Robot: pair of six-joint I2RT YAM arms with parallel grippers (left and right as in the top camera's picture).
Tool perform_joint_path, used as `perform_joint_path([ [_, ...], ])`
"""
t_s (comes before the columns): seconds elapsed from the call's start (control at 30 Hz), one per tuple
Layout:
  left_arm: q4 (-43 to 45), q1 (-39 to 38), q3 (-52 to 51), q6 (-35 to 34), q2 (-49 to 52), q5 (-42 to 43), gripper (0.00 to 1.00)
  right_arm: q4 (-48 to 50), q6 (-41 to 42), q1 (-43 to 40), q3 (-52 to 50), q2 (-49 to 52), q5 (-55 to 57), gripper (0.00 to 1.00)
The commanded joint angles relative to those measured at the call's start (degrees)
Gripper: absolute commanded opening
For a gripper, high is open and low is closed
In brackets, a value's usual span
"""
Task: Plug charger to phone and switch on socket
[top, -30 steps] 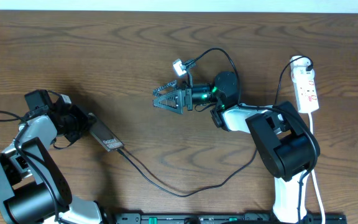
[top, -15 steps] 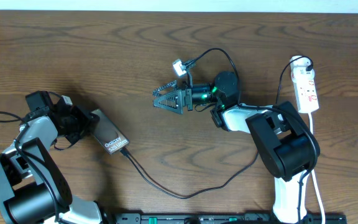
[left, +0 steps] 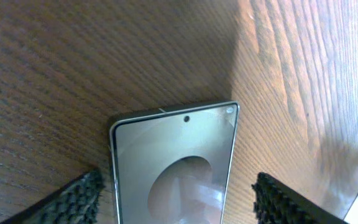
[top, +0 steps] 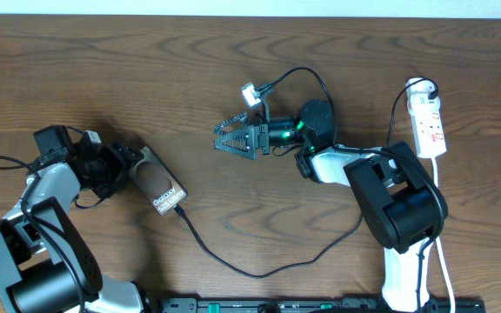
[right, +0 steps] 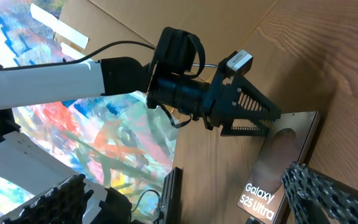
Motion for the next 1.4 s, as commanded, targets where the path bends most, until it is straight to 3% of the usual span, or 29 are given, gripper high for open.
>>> perform_joint_path([
  [0.0, -1.14, 0.04, -1.16, 2.86, 1.60, -0.81, 0.84, 0.15, -0.90, -0.39, 0.76, -0.70, -0.35, 0.99],
  [0.23, -1.11, 0.04, -1.14, 5.07, -2.54, 6.86, 0.90, -10.49, -6.29, -0.46, 0.76, -0.72, 1.09, 0.99],
  [0.5, -3.34, -0.20, -1.09, 8.26, -17.05, 10.08, 0.90, -25.20, -13.86, -1.88, 0.76, -0.72, 4.39, 0.99],
  [0.73, -4.61, -3.96, -1.09, 7.26, -29.35, 10.03, 0.90, -50.86, -26.05, -5.51, 0.76, -3.61, 13.77, 0.99],
  [0.93, -1.92, -6.93, -1.09, 2.99, -35.17, 10.05, 0.90, -71.41, -38.27, -9.53, 0.76, -14.32, 23.17, 0.99],
  [1.13, -0.02, -10.58, -1.09, 0.52, -36.30, 8.33, 0.90, -91.08, -41.03, -15.19, 0.76, -30.58, 43.32, 0.99],
  [1.3, -0.02, -14.60, -1.09, 0.02, -36.20, 4.11, 0.90, -97.77, -44.50, -23.87, 0.76, -42.80, 52.46, 0.99],
  [1.37, 0.26, -16.15, -1.09, 0.02, -36.20, 2.62, 0.90, -99.71, -45.94, -32.52, 1.01, -47.34, 52.22, 0.99],
])
